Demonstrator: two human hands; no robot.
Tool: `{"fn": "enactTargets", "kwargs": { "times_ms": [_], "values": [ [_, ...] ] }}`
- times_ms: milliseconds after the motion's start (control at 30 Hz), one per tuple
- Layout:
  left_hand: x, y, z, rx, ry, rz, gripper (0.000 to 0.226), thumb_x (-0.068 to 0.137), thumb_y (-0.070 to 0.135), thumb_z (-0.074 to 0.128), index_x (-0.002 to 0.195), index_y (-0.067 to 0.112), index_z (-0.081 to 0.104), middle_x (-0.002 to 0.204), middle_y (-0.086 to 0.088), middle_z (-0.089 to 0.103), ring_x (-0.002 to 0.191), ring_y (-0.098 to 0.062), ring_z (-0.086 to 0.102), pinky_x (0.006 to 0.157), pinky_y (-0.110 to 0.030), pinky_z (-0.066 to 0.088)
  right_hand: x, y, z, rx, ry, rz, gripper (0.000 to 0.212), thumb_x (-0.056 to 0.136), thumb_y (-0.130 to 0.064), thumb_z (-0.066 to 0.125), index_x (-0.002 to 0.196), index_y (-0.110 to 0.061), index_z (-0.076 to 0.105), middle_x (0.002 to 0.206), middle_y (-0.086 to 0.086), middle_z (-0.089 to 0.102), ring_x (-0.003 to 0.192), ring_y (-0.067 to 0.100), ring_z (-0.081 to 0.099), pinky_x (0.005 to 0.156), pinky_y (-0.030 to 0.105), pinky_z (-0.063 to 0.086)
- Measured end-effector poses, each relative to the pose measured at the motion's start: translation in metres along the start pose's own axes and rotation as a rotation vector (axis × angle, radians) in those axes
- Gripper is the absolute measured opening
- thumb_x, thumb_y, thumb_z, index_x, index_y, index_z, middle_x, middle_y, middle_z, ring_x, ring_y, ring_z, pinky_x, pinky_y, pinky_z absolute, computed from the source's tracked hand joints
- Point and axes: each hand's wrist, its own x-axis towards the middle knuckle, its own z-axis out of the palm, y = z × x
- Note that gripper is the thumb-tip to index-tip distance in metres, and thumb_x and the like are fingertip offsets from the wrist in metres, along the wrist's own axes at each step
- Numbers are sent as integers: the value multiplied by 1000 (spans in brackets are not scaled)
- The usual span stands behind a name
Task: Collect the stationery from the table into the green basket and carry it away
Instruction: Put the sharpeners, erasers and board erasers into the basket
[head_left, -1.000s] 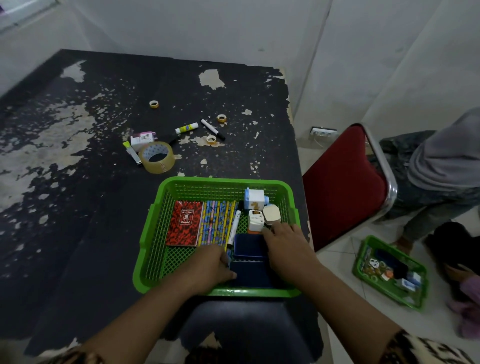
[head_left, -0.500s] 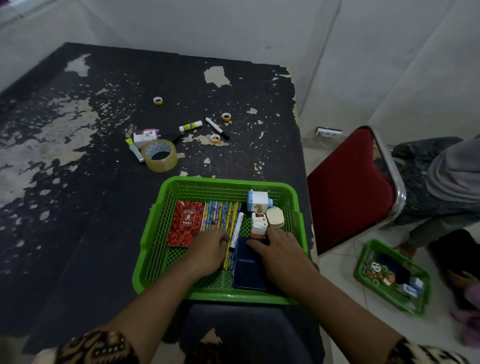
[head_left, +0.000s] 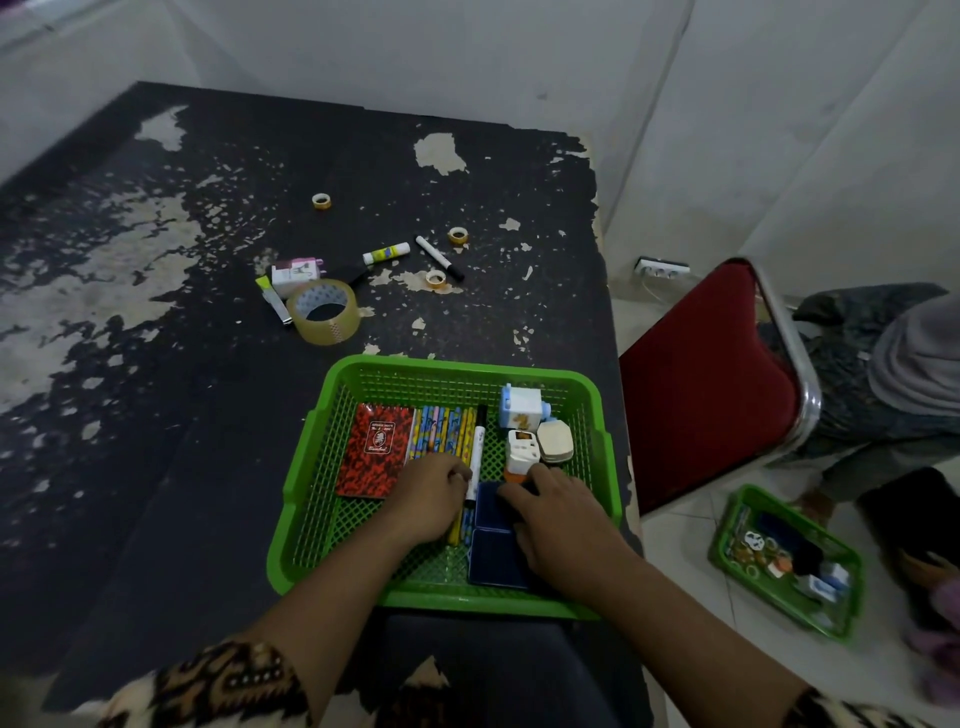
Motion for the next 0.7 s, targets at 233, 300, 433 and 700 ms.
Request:
{"fn": "enactTargets", "kwargs": {
  "times_ms": [233, 300, 433, 700],
  "values": [
    [12, 12, 3, 217, 85, -59, 34, 90, 43, 66, 82, 10, 66, 80, -7, 68, 75, -25, 65, 68, -35, 55, 7, -11, -1, 9, 125, 49, 23, 82, -24, 63, 103, -15, 65, 90, 7, 60, 82, 26, 57, 71, 38, 47],
    [18, 17, 2, 252, 106, -89, 38, 87, 46, 69, 73, 12, 60, 72, -6, 63, 68, -25, 62, 60, -32, 50, 9, -13, -1, 8, 121, 71, 22, 79, -23, 66, 99, -15, 66, 87, 6, 61, 78, 25, 58, 68, 37, 48],
    [24, 26, -1, 270, 85, -122, 36, 85, 38, 72, 71, 13, 50, 71, -4, 51, 66, -24, 51, 57, -29, 39, 7, -13, 2, 15, 120, 94, 21, 75, -23, 70, 95, -16, 67, 83, 5, 61, 74, 25, 59, 64, 37, 50],
    [12, 3, -35, 19, 126, -116, 45, 82, 40, 74, 52, 9, 58, 46, -2, 53, 44, -21, 53, 55, -35, 50, 24, -25, -15, 209, 198, 98, 16, 94, -13, 50, 105, -8, 60, 99, 10, 59, 92, 29, 56, 75, 37, 44]
  ]
}}
